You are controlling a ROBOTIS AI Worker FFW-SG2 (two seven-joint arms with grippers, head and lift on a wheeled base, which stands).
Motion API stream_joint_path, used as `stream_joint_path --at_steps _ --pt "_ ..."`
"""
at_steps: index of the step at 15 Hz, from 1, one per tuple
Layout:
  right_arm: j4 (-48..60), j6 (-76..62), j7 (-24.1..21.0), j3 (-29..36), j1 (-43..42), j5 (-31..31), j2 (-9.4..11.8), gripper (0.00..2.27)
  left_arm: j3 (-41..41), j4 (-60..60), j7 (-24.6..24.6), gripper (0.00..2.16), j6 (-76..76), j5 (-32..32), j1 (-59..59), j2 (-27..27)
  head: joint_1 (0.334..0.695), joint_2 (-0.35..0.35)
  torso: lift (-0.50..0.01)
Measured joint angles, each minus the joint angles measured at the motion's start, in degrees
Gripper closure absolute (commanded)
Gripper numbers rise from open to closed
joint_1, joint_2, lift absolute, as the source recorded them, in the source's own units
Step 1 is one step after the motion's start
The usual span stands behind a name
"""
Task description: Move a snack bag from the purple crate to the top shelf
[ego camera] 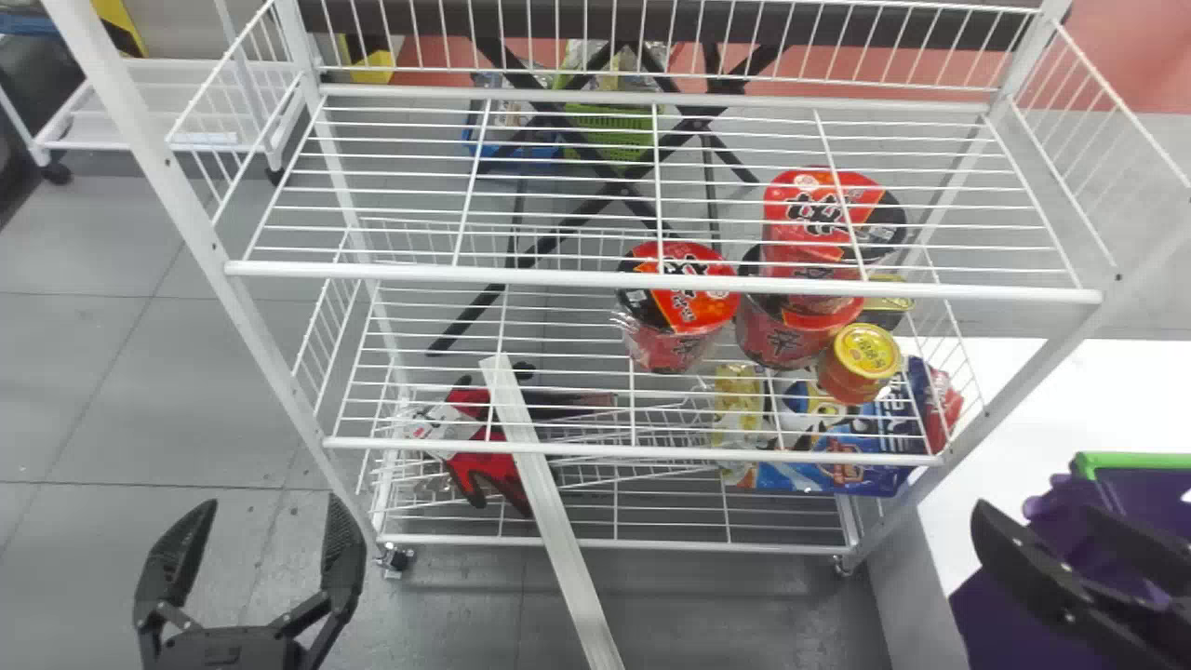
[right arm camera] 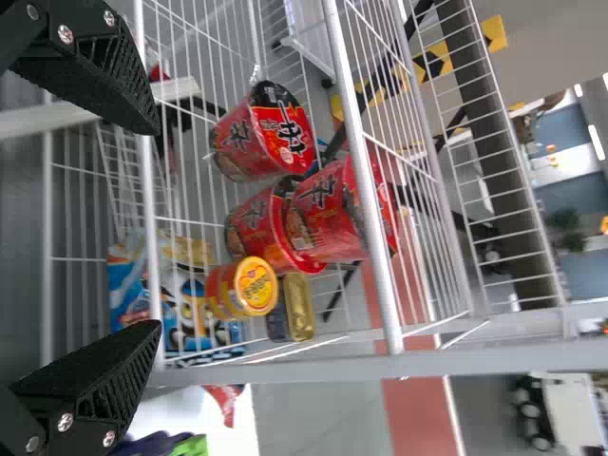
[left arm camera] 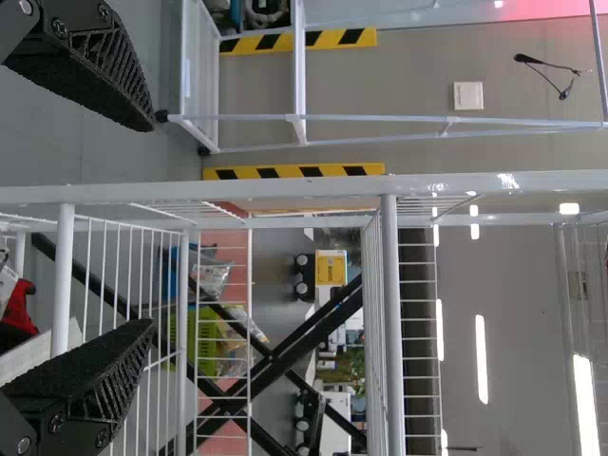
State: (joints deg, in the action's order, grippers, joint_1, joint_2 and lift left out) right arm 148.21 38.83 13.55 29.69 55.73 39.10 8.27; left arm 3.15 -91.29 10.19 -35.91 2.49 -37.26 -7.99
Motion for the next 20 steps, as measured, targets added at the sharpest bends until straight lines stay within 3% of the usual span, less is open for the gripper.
stream_joint_path --at_steps 2,5,6,7,8,11,13,16,20 --pt "1.0 9.1 3.4 8.2 -0.3 7.6 -1.2 0.09 -0.1 0.4 0.0 0.08 0.0 0.3 0.2 -0.1 0.695 -0.075 -0.454" --pt "2.8 35.0 10.9 22.4 -7.0 14.3 -6.7 0.09 0.2 1.4 0.0 0.08 0.0 0.3 1.1 -0.1 0.695 -0.099 -0.454" --pt "3.1 43.6 13.8 27.7 -10.8 15.6 -7.5 0.09 0.3 1.5 0.0 0.08 0.0 0.3 1.2 0.0 0.695 -0.105 -0.454" --pt "3.3 48.1 17.1 34.4 -15.9 16.5 -7.9 0.09 0.4 1.6 0.0 0.08 0.0 0.3 1.3 0.1 0.695 -0.126 -0.454" --pt "3.4 49.7 18.8 40.7 -20.4 16.9 -8.0 0.09 0.4 1.7 0.0 0.08 0.1 0.3 1.4 0.1 0.695 -0.211 -0.454" --pt "0.2 50.6 18.8 51.2 -25.0 16.1 -8.1 0.09 0.7 2.2 0.0 0.08 0.3 0.2 1.9 0.1 0.695 -0.341 -0.454" --pt "-3.4 50.6 19.6 56.6 -30.5 12.2 -8.1 0.09 1.3 2.9 0.0 0.08 0.3 0.1 2.4 0.2 0.695 -0.350 -0.454" --pt "-11.7 50.6 19.2 59.0 -33.0 4.0 -5.9 0.10 1.7 3.7 0.0 0.08 0.6 -0.1 3.1 0.2 0.695 -0.350 -0.454" --pt "-23.1 50.6 18.8 53.3 -30.7 -6.4 -2.5 0.11 1.9 4.5 0.0 0.08 0.8 -0.1 3.6 0.2 0.695 -0.350 -0.454"
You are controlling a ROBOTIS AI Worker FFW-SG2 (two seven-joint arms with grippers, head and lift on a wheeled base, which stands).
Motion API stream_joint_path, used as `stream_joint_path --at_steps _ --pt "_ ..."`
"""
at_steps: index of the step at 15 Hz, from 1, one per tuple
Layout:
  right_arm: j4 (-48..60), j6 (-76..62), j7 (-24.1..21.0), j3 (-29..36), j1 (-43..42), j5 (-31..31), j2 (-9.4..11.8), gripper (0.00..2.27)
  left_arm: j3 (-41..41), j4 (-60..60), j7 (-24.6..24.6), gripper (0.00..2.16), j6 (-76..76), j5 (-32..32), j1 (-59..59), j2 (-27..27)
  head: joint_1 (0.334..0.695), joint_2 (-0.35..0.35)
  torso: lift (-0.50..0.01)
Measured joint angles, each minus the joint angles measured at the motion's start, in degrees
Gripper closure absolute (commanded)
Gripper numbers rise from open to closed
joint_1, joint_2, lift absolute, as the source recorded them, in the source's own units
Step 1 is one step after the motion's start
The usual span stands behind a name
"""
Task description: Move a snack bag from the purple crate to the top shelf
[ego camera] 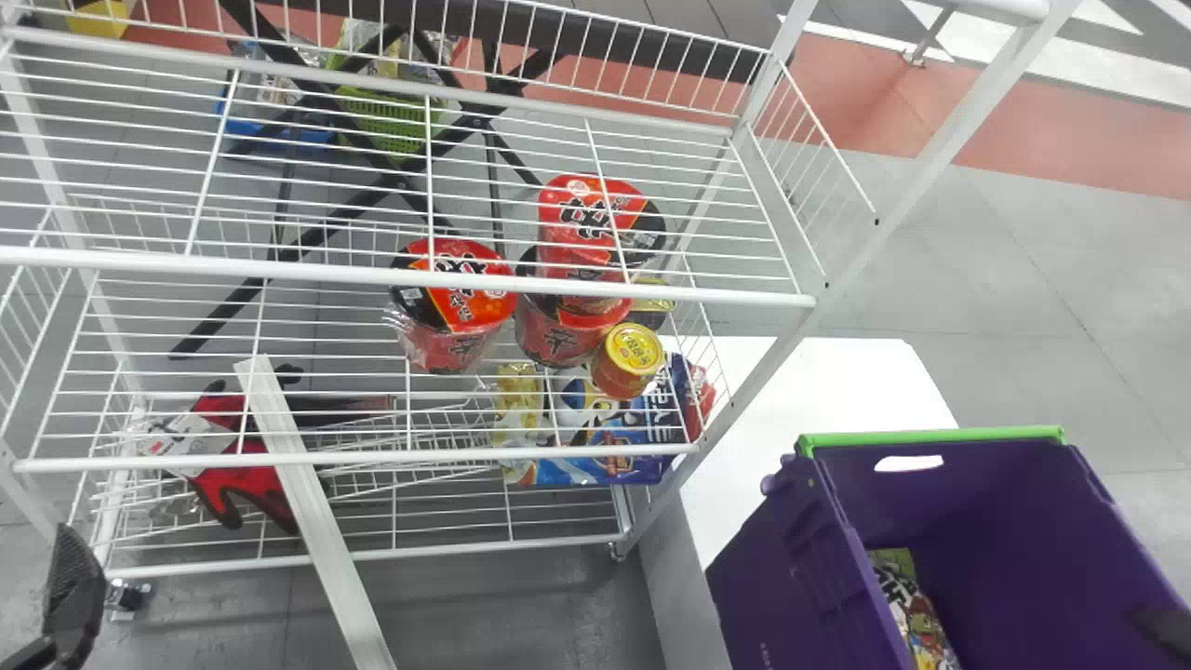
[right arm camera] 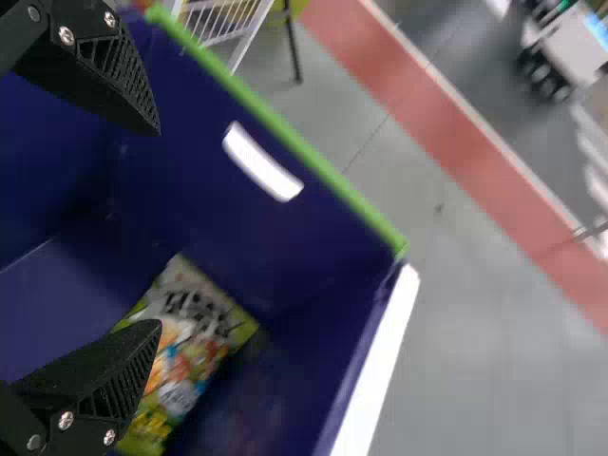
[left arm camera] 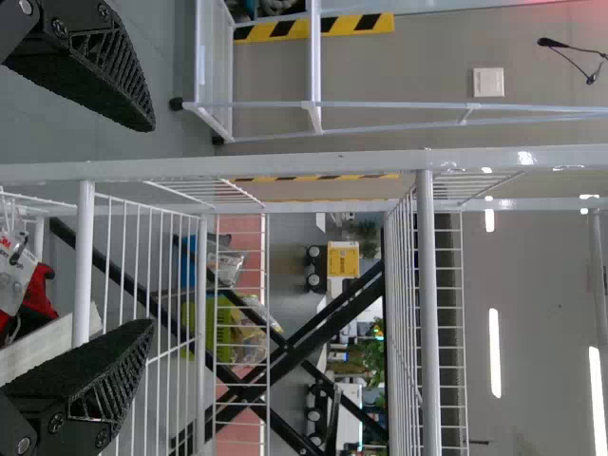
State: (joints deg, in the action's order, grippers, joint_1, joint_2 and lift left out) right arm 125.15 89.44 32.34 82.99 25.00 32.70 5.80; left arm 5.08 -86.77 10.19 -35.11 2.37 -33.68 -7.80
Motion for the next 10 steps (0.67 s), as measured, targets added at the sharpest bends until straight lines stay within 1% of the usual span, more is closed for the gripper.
stream_joint_path --at_steps 1,3,4,6,8,10 --pt "-2.2 0.0 -0.6 -1.8 0.4 -1.7 0.6 0.11 0.0 0.1 0.0 0.08 0.0 0.0 0.0 0.0 0.695 -0.350 -0.454" --pt "-6.5 0.0 -3.7 -5.8 0.8 -4.9 2.3 0.11 -0.2 0.2 0.1 0.08 -0.1 0.2 0.0 -0.1 0.695 -0.350 -0.454" --pt "-8.2 0.0 -4.4 -7.6 1.0 -6.5 2.9 0.11 -0.3 0.2 0.1 0.08 -0.2 0.3 0.0 -0.1 0.695 -0.350 -0.454" --pt "-12.9 0.0 -5.3 -11.8 1.6 -10.8 3.9 0.11 -0.7 0.7 0.2 0.08 -1.0 0.7 0.1 -0.2 0.695 -0.350 -0.454" --pt "-17.9 0.0 -6.0 -15.1 2.4 -12.9 4.9 0.11 -0.9 1.5 0.2 0.08 -1.7 1.2 0.5 -0.3 0.695 -0.350 -0.454" --pt "-23.8 0.0 -6.0 -19.4 2.6 -15.9 6.6 0.11 -1.0 1.8 0.2 0.08 -2.0 1.3 0.6 -0.3 0.695 -0.350 -0.454"
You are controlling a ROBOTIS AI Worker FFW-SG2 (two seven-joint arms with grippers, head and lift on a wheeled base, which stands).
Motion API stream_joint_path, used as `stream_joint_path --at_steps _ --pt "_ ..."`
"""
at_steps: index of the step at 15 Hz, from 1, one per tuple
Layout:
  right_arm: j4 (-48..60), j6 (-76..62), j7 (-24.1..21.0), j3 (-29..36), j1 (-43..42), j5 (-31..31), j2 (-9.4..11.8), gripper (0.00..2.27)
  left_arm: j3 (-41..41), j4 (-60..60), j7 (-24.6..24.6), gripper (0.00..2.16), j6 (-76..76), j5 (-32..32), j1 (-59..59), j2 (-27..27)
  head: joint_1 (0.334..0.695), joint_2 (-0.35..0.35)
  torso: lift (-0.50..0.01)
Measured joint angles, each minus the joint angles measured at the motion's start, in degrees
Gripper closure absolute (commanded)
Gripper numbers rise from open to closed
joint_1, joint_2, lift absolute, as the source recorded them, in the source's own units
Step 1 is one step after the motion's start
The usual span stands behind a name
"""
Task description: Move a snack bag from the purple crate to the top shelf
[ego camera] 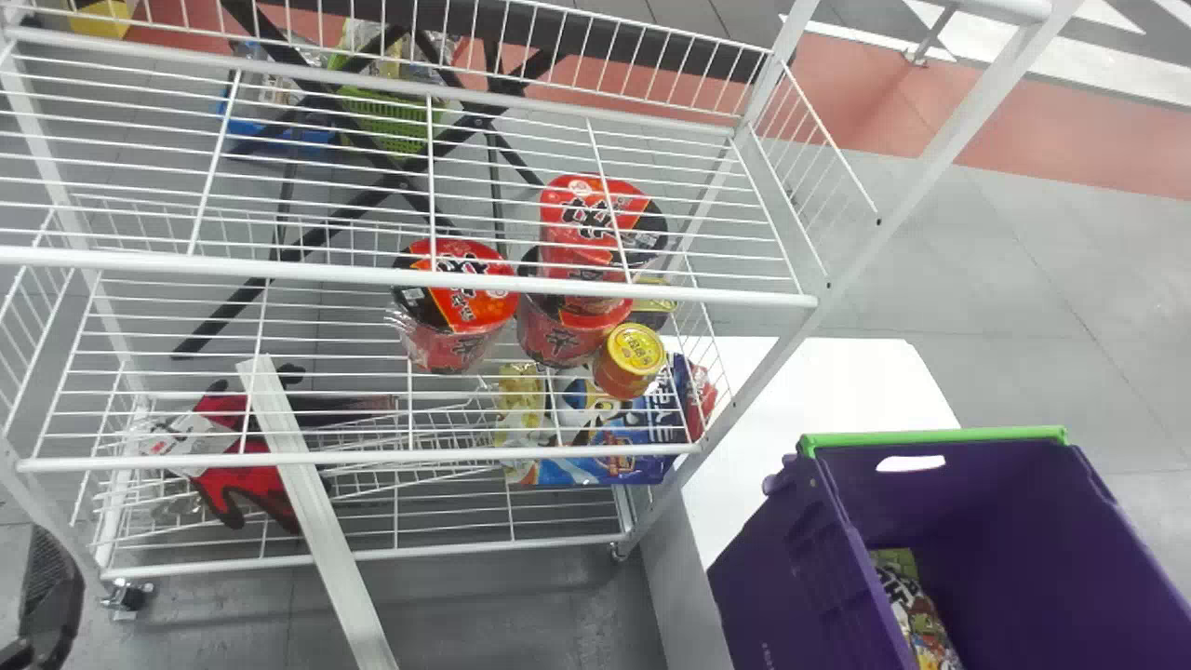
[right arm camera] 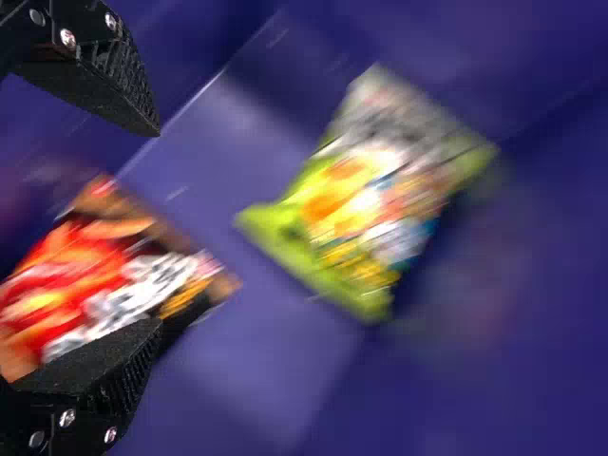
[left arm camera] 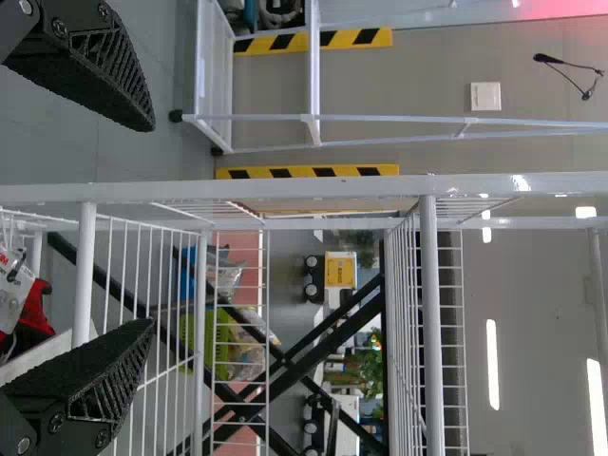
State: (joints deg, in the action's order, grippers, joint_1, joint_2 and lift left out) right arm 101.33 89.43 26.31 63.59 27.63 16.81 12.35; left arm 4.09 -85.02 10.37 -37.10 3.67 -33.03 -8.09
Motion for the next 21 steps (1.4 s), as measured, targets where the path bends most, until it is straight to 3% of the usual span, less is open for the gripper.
stream_joint_path --at_steps 4,13,16,21 --pt "-14.8 0.0 -0.5 -8.8 -2.5 -4.7 5.8 0.09 -0.4 0.2 0.0 0.08 -0.3 0.3 0.3 -0.1 0.695 -0.350 -0.454" --pt "-29.9 -3.6 0.8 -20.8 -8.3 -13.3 11.1 0.08 -0.3 1.6 -0.2 0.08 -1.1 0.5 1.3 -0.2 0.695 -0.350 -0.454" --pt "-33.2 -12.3 3.2 -22.8 -8.6 -13.7 11.4 0.08 0.2 2.0 -0.3 0.08 -1.4 0.5 1.5 -0.1 0.695 -0.350 -0.454" --pt "-36.0 -21.3 5.0 -26.1 -8.6 -14.7 8.7 0.08 0.3 2.1 -0.1 0.08 -2.1 0.5 1.4 -0.2 0.695 -0.350 -0.454"
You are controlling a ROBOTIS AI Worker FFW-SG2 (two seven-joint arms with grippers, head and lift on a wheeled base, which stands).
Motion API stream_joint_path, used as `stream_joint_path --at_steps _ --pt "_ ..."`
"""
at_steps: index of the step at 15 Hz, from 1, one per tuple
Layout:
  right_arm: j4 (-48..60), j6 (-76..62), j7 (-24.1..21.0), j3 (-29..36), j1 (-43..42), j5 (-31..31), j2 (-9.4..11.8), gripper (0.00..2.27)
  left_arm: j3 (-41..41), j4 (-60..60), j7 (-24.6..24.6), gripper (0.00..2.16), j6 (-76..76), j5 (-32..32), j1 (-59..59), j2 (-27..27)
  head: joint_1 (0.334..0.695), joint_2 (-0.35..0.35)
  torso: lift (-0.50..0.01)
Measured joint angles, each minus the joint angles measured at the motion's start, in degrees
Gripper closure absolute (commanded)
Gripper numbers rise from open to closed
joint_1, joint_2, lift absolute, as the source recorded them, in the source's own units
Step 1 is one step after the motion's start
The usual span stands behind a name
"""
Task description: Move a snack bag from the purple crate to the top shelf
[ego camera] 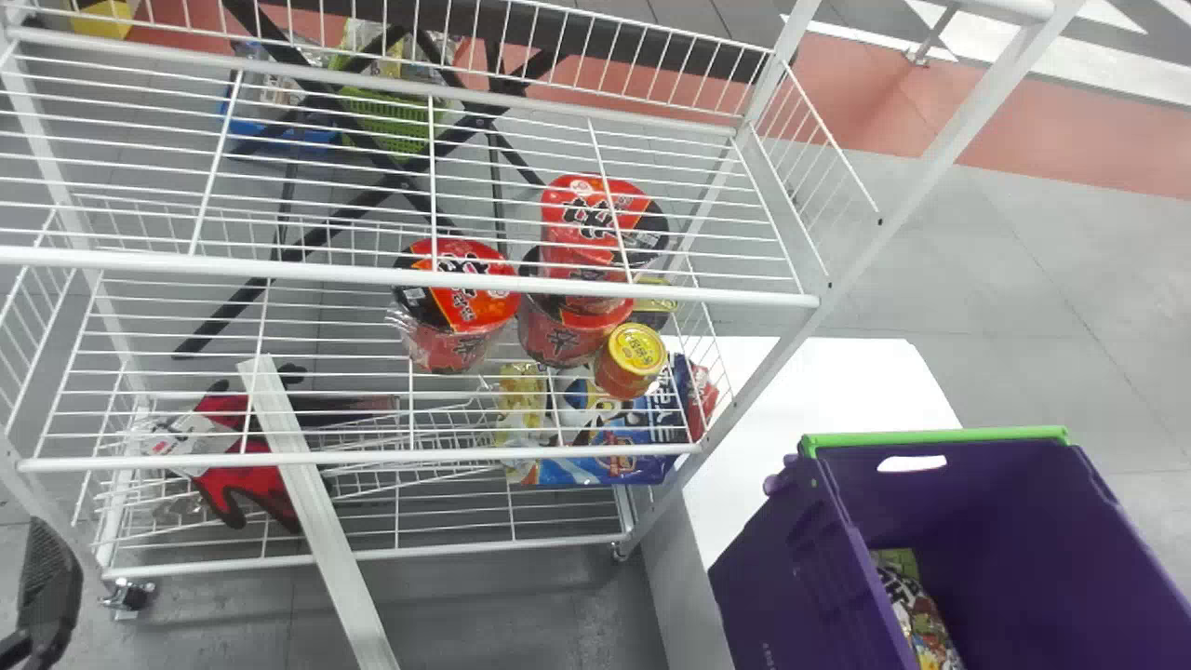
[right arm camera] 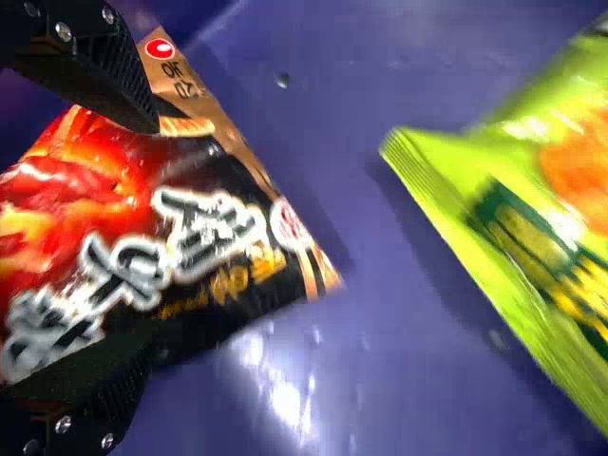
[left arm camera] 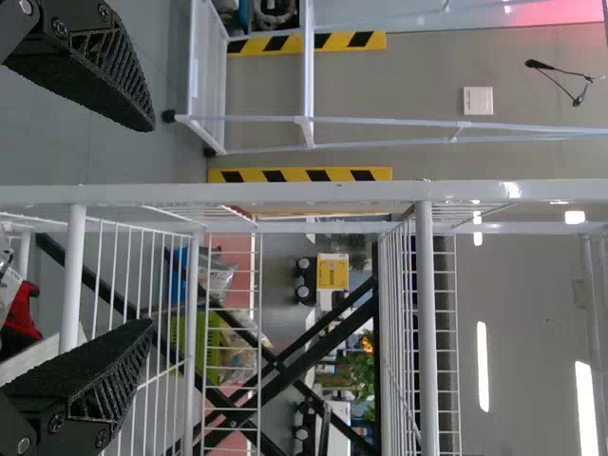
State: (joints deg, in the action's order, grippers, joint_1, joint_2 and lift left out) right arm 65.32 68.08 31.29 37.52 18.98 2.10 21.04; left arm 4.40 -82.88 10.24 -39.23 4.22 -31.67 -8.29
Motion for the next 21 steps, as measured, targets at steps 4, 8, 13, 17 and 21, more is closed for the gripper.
stream_joint_path --at_steps 4,8,13,17,21 --pt "-1.7 -4.9 -0.5 -1.6 0.0 -0.4 -1.7 0.20 0.0 0.0 0.0 0.08 -0.7 0.0 -0.3 -0.1 0.695 -0.350 -0.454" --pt "-1.5 -4.6 -1.4 -1.7 -0.1 -0.3 -1.9 1.95 0.0 -0.2 0.0 0.08 -0.8 0.0 -0.5 -0.2 0.695 -0.350 -0.454" --pt "4.8 2.0 1.5 1.8 2.1 -0.7 -2.0 1.96 0.0 -0.1 0.1 0.08 -1.3 0.0 -0.6 -0.2 0.695 -0.350 -0.454" --pt "12.9 9.5 3.3 9.9 4.1 -0.8 -2.9 2.02 0.0 0.0 0.1 0.08 -1.4 0.0 -0.5 -0.2 0.695 -0.350 -0.436" --pt "17.6 16.5 2.9 16.1 4.1 2.7 -4.2 2.25 0.0 0.1 0.1 0.08 -1.4 0.0 -0.5 -0.2 0.695 -0.350 -0.419"
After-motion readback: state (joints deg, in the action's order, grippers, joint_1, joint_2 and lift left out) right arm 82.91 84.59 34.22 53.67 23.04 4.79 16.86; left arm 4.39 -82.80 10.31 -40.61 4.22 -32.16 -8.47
